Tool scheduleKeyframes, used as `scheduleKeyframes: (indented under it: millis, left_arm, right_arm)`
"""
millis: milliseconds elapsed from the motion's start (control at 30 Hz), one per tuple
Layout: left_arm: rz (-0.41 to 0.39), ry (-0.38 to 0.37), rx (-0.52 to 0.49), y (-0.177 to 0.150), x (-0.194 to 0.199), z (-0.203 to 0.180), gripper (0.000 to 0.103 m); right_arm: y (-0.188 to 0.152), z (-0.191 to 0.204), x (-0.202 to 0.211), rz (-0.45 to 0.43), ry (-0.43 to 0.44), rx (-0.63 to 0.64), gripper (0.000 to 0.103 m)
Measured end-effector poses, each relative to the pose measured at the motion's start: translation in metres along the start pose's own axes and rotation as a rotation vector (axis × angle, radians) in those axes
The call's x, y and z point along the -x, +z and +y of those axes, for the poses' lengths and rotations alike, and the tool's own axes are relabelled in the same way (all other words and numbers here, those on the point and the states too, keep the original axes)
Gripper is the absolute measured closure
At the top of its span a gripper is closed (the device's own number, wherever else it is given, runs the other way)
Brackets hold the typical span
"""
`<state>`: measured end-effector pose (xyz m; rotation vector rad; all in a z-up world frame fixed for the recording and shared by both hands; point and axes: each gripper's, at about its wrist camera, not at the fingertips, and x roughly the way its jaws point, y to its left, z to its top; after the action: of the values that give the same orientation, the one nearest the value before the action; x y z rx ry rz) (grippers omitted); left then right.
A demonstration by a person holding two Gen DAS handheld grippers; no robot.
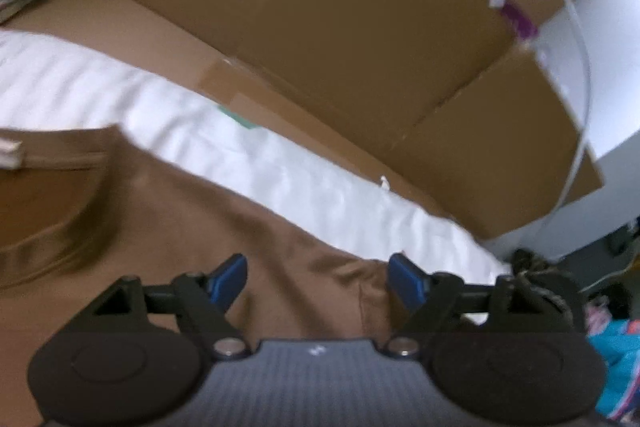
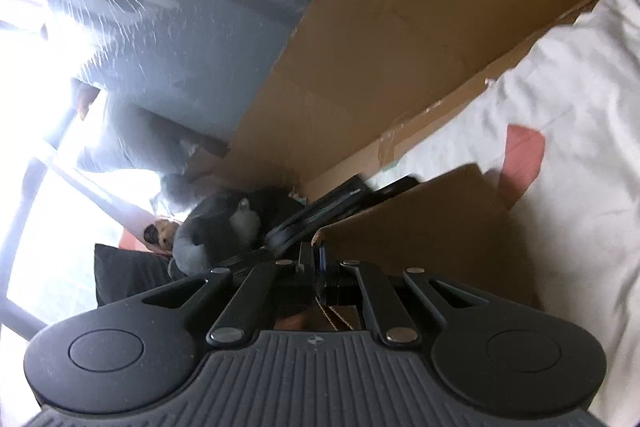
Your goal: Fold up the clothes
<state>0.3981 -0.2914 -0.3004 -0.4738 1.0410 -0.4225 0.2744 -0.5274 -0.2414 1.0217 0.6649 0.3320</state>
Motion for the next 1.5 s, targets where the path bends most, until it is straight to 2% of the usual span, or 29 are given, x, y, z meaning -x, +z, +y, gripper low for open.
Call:
scheduleKeyframes:
  millis: [200,400,433,500,567,633,767,867,1033,1233,1367,1467,1500]
  left_arm:
    - [-0.097,-0.061,0.136,-0.013,0.057,0.041,0.018]
    - [-0.080,-0.057,0.169,-0.021,0.073,0.062,0.019]
    - [-0.086,-0.060,0.168,-0.023,0.076,0.063,0.019]
    - [-0.091,-0.047,0.152,-0.025,0.080,0.063,0.018]
    - [-0.089,-0.021,0.120,-0.028,0.082,0.062,0.018]
    - [-0.088,0.009,0.081,-0.031,0.083,0.060,0.018]
    - [-0.085,0.050,0.042,-0.034,0.079,0.062,0.019]
    - [-0.068,0.080,0.003,-0.037,0.075,0.062,0.025]
    - [-0.045,0.131,-0.141,-0.043,0.062,0.054,0.030]
    - [-0.012,0.148,-0.187,-0.048,0.039,0.057,0.039]
    - [-0.019,0.138,-0.221,-0.052,0.032,0.057,0.039]
    - [-0.034,0.136,-0.239,-0.055,0.031,0.056,0.041]
    - [-0.040,0.137,-0.245,-0.056,0.030,0.056,0.044]
  right_arm:
    - [-0.019,0.015,-0.029,0.066,-0.065,0.051,0.103]
    - [-0.045,0.036,-0.058,0.124,-0.167,0.150,0.100]
    - [-0.048,0.037,-0.059,0.140,-0.193,0.151,0.096]
    - [-0.053,0.038,-0.062,0.171,-0.242,0.155,0.080]
    - [-0.053,0.042,-0.041,0.140,-0.228,0.162,0.053]
    - [-0.051,0.045,-0.020,0.110,-0.232,0.180,0.051]
    - [-0.046,0.036,0.026,0.043,-0.279,0.183,0.050]
    - [-0.043,0.019,0.046,0.009,-0.299,0.156,0.050]
    - [-0.048,-0.004,0.064,-0.003,-0.342,0.155,0.050]
    - [-0.063,-0.024,0.066,0.047,-0.463,0.275,0.050]
    - [-0.074,-0.038,0.061,0.092,-0.532,0.347,0.050]
    - [-0.085,-0.046,0.055,0.139,-0.543,0.386,0.051]
    - [-0.089,-0.047,0.053,0.156,-0.547,0.401,0.051]
